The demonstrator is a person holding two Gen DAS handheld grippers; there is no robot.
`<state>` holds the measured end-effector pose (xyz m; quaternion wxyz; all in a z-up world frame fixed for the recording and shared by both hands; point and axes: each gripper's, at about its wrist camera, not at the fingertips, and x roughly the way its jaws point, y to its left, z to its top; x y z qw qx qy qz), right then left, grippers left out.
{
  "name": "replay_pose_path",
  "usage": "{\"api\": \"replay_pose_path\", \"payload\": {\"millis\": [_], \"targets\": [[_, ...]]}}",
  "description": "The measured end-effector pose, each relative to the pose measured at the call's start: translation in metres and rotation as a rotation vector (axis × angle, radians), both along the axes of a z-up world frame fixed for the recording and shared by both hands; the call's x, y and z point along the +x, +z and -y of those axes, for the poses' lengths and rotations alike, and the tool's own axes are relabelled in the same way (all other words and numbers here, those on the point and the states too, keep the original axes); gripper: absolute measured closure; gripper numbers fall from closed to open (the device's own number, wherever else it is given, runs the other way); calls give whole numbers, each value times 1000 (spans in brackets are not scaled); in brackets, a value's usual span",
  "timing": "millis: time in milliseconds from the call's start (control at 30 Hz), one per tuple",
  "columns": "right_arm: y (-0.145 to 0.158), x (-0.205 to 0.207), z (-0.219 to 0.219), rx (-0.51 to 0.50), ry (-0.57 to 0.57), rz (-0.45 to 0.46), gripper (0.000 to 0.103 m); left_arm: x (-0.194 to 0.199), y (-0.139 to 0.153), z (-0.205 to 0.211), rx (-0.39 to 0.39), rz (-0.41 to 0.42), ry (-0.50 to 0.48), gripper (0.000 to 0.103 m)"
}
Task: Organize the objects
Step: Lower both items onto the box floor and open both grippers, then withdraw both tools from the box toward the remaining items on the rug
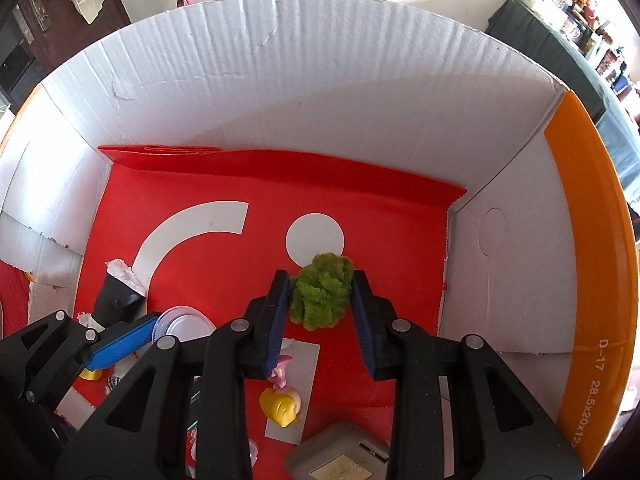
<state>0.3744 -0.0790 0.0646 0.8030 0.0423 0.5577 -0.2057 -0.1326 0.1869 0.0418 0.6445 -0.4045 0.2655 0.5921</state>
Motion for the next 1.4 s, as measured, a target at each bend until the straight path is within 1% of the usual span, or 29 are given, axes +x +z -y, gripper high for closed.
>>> {"api": "replay_pose_path", "payload": {"millis": [67, 133, 167, 200, 233, 567, 600, 733, 867, 933, 967, 1033, 1100, 1133, 1233, 1267, 1300, 1367, 1400], "targets": [[1, 0, -1, -2, 1, -1, 72, -3, 0, 1, 2, 3, 0, 61], [1, -3, -3, -9, 4, -4, 69, -4, 0, 2, 3, 11, 3, 61], [1, -4, -3, -11, 5, -5, 66, -5, 0, 3, 3, 14, 4, 61], [1, -5, -3, -11, 4, -5, 57, -5, 0, 4, 4, 15, 4, 61], [2, -6, -3, -13, 4, -4, 53, -5, 0, 4, 4, 16, 4, 61], [13, -15, -1, -28, 13, 6, 53, -6, 1, 9, 6, 24, 2, 59], [2, -12, -9, -29, 13, 7, 53, -6, 1, 10, 6, 23, 3, 59], [7, -13, -10, -28, 12, 16, 53, -6, 1, 11, 6, 23, 5, 59], [18, -18, -15, -23, 20, 38, 53, -15, 5, 14, 20, 30, 14, 59], [23, -19, -18, -24, 26, 45, 53, -19, 7, 20, 28, 31, 18, 56], [27, -21, -20, -26, 28, 53, 53, -21, 9, 21, 32, 30, 21, 52], [33, -26, -19, -23, 30, 67, 53, -25, 13, 21, 44, 29, 28, 51], [41, -22, -27, -17, 33, 90, 53, -27, 17, 28, 57, 37, 29, 51], [44, -23, -25, -14, 35, 102, 53, -19, 24, 28, 64, 43, 30, 51], [59, -38, -32, -2, 44, 149, 51, -21, 31, 43, 89, 53, 49, 51], [62, -42, -28, -1, 45, 160, 50, -13, 34, 41, 95, 54, 58, 51], [65, -45, -23, 4, 48, 176, 50, -14, 38, 45, 101, 57, 73, 51], [74, -25, -28, 2, 56, 200, 49, -15, 38, 47, 109, 51, 93, 51], [78, -24, -31, -8, 60, 211, 47, -16, 41, 52, 118, 46, 99, 51]]}}
